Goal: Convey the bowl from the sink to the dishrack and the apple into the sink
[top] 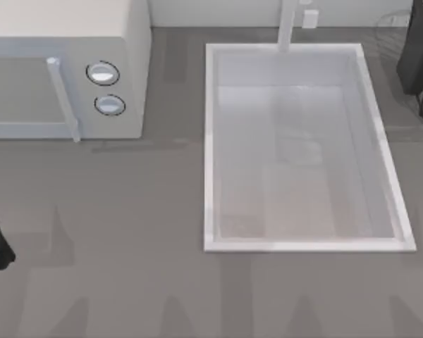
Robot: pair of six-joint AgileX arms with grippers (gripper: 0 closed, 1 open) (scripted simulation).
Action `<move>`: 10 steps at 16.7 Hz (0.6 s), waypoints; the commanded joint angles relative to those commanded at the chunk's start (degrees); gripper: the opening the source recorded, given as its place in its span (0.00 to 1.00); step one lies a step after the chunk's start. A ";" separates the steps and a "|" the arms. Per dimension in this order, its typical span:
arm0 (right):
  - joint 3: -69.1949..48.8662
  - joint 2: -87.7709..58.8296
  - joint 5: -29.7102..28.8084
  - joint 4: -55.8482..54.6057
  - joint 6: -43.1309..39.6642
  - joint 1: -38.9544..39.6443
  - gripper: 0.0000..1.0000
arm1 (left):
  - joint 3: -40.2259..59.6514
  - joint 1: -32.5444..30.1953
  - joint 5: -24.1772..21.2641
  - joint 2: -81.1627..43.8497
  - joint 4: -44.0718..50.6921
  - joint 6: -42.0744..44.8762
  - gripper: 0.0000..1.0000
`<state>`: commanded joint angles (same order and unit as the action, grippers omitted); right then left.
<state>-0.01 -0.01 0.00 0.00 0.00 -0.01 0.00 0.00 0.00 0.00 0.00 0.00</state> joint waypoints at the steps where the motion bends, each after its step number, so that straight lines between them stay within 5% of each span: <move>1: -0.41 -0.56 0.03 0.34 -0.11 -0.05 1.00 | 0.00 0.00 0.00 0.00 0.00 0.00 1.00; 10: -20.36 -27.48 0.05 16.80 -3.98 -3.88 1.00 | 0.00 0.00 0.00 0.00 0.00 0.00 1.00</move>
<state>-20.37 -27.49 0.06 16.80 -3.98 -3.89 0.00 0.00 0.00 0.00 0.00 0.00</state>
